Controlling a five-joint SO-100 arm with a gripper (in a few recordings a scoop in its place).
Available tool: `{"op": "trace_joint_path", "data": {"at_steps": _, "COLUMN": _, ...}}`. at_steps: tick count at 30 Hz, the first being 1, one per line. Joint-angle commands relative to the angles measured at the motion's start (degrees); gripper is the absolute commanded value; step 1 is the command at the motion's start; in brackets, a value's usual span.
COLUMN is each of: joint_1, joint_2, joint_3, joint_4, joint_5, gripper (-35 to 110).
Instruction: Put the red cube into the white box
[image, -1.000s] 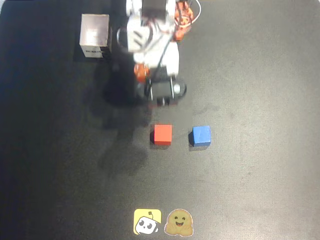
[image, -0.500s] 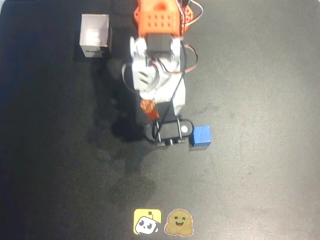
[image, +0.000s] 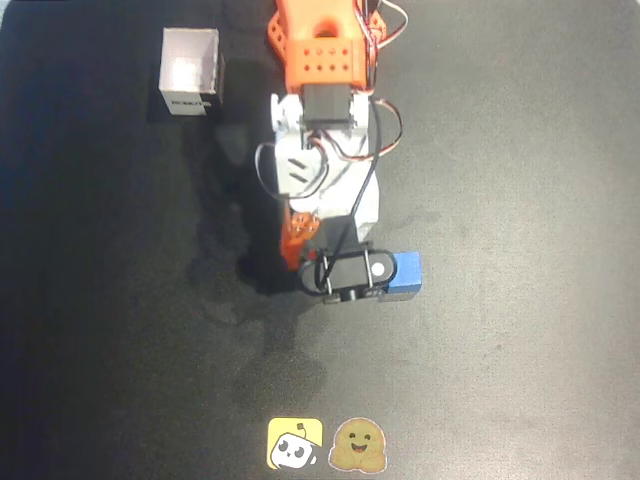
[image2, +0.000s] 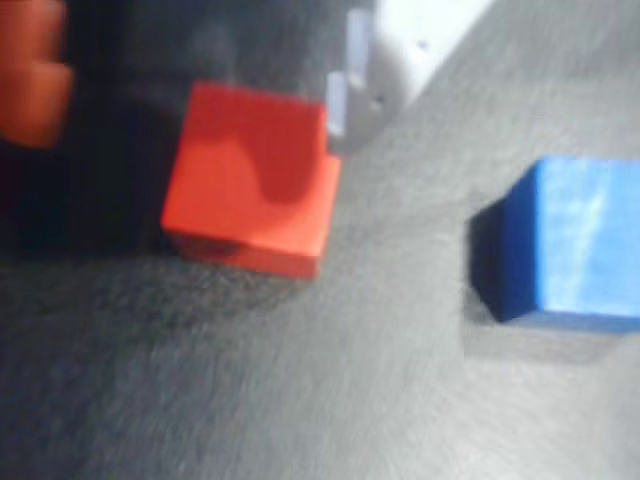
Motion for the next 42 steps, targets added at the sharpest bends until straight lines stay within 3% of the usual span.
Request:
{"op": "trace_joint_path", "data": {"at_steps": 1, "joint_1": -0.9, "joint_2": 0.3, "joint_3": 1.2, "joint_4": -2.9, "joint_5": 0.1, "gripper": 24}}
{"op": "trace_joint_path", "data": {"at_steps": 32, "joint_1": -3.1, "joint_2": -9.8, "joint_3": 3.1, "joint_4": -14.4, "joint_5": -1.8, "gripper": 26}}
{"op": "trace_joint_path", "data": {"at_steps": 42, "joint_1": -1.7, "joint_2": -15.4, "joint_3": 5.4, "joint_4": -21.1, "joint_5": -2.3, "gripper": 20}}
